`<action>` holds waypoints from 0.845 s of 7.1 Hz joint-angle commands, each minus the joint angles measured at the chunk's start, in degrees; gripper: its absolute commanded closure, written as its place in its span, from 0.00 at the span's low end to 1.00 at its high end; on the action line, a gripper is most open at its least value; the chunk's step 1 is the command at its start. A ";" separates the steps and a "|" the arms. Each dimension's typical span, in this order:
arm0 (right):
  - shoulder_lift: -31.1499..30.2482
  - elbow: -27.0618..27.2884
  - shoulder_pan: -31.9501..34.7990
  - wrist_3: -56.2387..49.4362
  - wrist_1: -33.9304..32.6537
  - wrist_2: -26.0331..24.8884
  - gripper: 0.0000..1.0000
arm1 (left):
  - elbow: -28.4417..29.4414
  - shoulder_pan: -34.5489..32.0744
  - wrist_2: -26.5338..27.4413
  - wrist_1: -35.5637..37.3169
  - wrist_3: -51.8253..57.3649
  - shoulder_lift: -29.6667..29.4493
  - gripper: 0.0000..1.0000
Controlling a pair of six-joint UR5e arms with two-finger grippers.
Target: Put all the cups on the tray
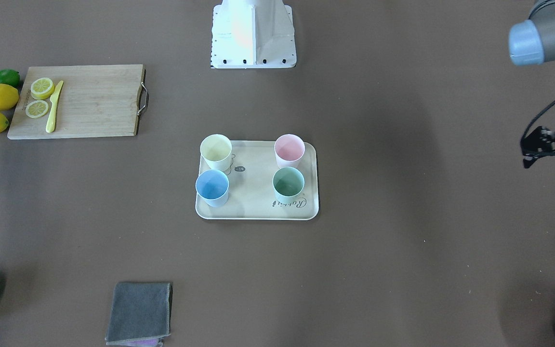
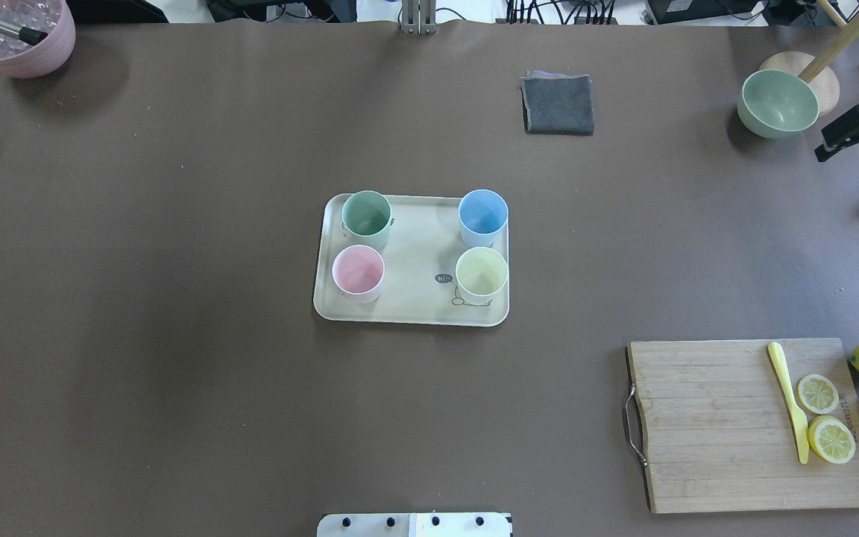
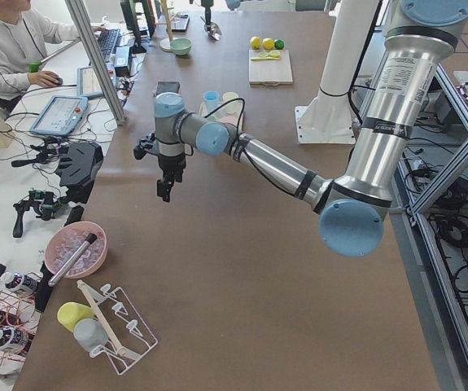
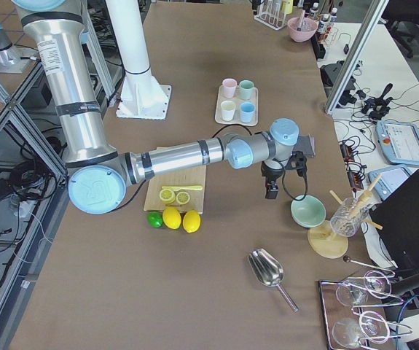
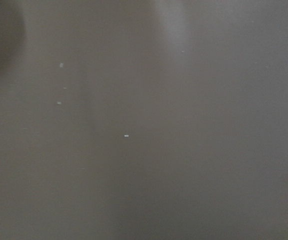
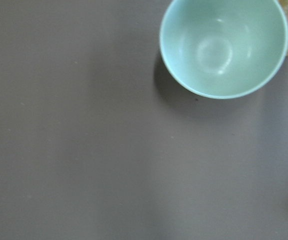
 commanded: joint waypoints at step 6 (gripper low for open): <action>-6.10 1.74 5.52 -6.35 -0.08 -3.36 0.00 | -0.54 -5.67 -10.76 -0.98 4.19 9.41 0.02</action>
